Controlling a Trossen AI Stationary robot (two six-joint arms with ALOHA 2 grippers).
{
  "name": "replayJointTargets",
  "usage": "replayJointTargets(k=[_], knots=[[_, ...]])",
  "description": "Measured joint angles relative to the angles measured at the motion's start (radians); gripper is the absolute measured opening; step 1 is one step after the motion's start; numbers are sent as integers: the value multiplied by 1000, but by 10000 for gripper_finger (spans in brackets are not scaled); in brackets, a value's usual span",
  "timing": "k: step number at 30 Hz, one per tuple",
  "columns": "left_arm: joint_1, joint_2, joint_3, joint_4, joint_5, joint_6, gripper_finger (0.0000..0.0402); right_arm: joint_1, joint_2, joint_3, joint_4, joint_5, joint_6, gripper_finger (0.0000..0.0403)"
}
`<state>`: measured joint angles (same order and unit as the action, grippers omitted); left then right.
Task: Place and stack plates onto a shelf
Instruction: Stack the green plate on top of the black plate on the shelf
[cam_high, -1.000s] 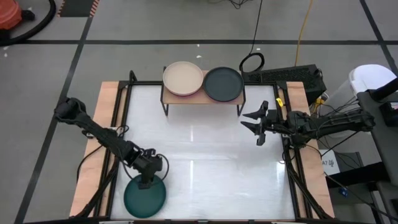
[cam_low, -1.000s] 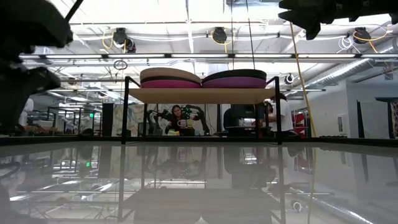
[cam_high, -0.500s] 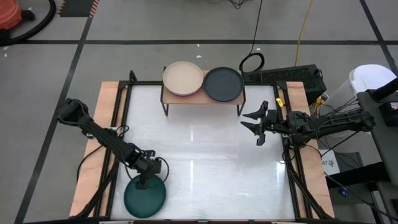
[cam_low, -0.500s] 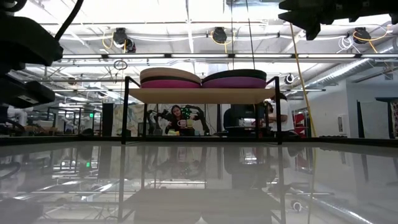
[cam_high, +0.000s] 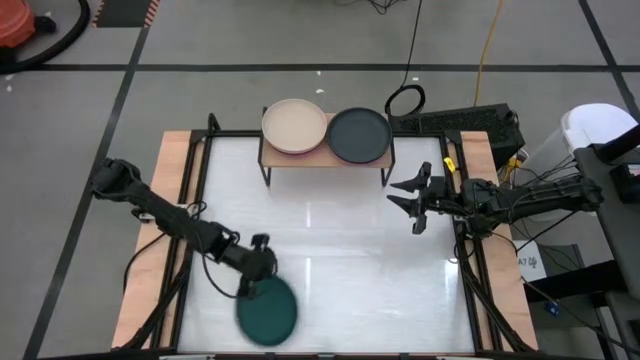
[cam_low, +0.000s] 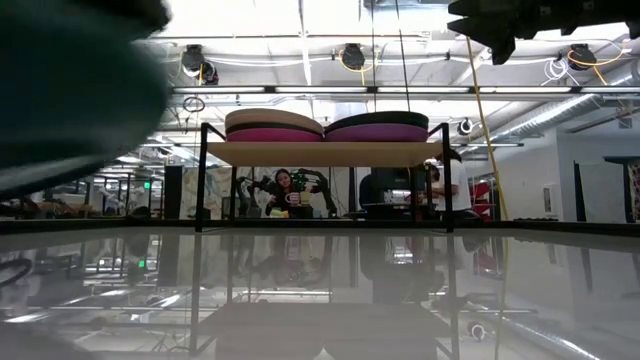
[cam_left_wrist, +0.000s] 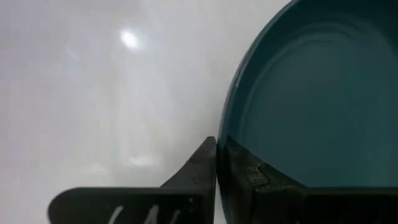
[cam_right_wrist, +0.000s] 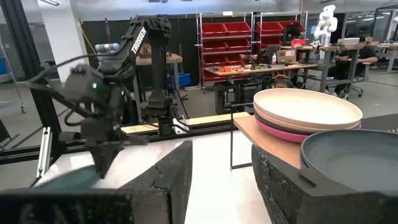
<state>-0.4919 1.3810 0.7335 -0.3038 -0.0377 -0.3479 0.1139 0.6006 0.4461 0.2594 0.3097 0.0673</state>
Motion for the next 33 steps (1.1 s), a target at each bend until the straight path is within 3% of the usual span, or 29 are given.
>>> replayJointTargets(k=[4,8,12,16,25,28,33], knots=[[59,-7,98,26,-199,170,20,0,-4,0,47,-37,27,146],[116,-7,199,62,-412,290,20,0,-25,0,114,-159,26,146],[193,-7,293,105,-460,416,21,0,-60,1,120,-233,26,146],[278,-7,394,192,-486,521,21,0,-81,1,110,-234,26,146],[567,-8,482,479,-475,569,21,0,-80,1,103,-234,34,146],[684,8,516,491,-377,481,21,0,-80,1,103,-234,34,146],[833,57,621,375,-192,314,21,0,-79,1,104,-231,27,146]])
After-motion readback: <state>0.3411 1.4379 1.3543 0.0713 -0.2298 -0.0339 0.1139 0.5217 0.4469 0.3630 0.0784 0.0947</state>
